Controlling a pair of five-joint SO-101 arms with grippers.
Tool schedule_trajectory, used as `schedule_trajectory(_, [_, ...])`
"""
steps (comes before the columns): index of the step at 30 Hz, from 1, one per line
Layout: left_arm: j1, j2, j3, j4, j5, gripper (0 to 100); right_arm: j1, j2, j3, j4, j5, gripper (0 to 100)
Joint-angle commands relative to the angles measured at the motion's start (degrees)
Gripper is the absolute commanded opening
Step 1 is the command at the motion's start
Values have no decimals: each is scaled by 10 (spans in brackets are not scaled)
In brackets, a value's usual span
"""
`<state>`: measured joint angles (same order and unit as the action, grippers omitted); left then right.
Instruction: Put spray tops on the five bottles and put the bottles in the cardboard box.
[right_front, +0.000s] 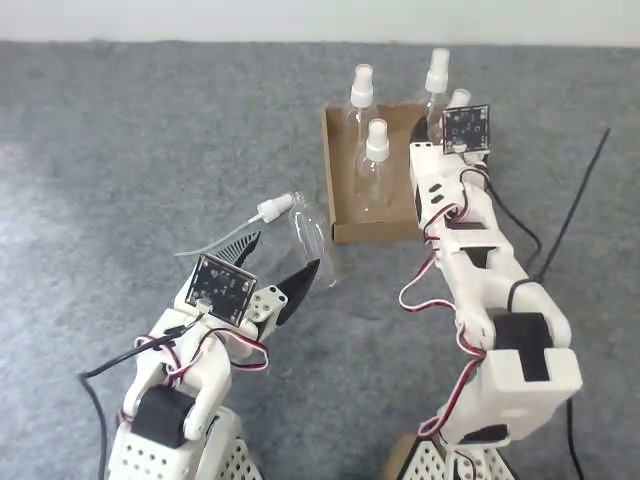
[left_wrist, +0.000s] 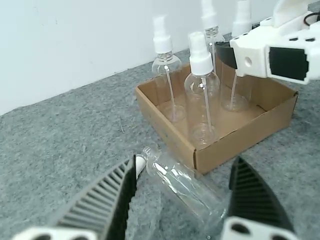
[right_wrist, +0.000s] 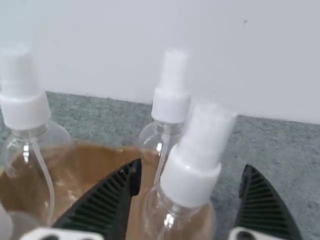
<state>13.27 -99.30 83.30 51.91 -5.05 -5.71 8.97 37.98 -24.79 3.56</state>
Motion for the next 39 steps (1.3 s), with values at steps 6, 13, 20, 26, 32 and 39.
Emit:
schedule_trajectory(6, [-2, -4, -2, -18, -4, 280, 3, -149, -43, 82, 6, 269])
schedule_trajectory(13, [-2, -4, -2, -18, -4, 280, 2, -257, -43, 167, 5, 266])
schedule_trajectory(20, [-3, -4, -3, -18, -4, 280, -1, -366, -43, 293, 3, 265])
schedule_trajectory(26, [-4, -4, -5, -18, -4, 280, -53, -436, -43, 429, 3, 265])
schedule_trajectory(32, [-87, -3, -26, -33, 1, 280, -148, -489, -43, 546, 5, 264])
schedule_trajectory(39, [-229, -1, -65, 15, -3, 280, -270, -495, -43, 653, 1, 264])
